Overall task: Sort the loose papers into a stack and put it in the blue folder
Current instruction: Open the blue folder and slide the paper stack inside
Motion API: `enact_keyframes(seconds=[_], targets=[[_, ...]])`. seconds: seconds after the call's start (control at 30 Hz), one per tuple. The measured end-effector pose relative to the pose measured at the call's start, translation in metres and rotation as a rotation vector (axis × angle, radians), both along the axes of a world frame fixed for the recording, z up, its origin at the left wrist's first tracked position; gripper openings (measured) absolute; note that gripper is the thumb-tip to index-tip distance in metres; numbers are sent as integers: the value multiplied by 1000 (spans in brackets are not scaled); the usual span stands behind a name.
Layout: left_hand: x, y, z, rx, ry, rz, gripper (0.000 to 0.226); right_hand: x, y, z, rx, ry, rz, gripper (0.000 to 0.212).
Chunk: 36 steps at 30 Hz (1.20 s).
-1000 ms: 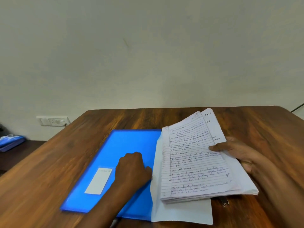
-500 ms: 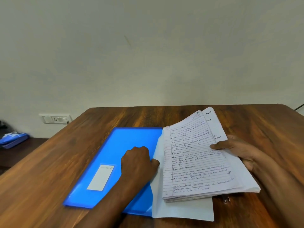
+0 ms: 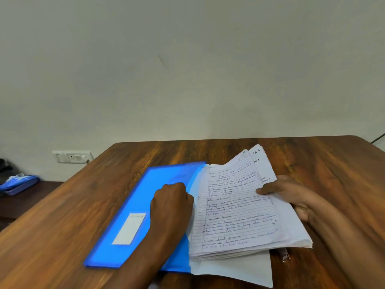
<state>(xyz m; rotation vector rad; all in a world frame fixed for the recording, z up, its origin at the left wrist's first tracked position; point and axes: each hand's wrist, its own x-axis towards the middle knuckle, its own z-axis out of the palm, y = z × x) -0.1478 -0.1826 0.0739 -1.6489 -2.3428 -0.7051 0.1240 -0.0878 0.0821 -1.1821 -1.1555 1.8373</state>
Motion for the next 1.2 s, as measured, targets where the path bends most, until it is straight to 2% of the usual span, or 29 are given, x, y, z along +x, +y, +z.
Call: enact_keyframes(seconds=[0.3, 0.5, 0.73, 0.93, 1.07, 1.2], targets=[[28, -7, 11, -91, 51, -36, 38, -25, -10, -12, 28, 8, -54, 33], [36, -12, 13, -144, 67, -64, 38, -45, -12, -30, 43, 28, -126, 42], [42, -16, 15, -161, 91, -103, 40, -53, -21, -29, 63, -4, -32, 35], [37, -9, 1, -138, 99, -131, 38, -44, -25, -17, 141, -153, 41, 28], [34, -6, -4, -119, 113, -147, 39, -31, -19, -9, 179, -281, 9, 18], [33, -3, -6, -79, 97, -181, 39, -20, -15, 2, 144, -390, 132, 17]])
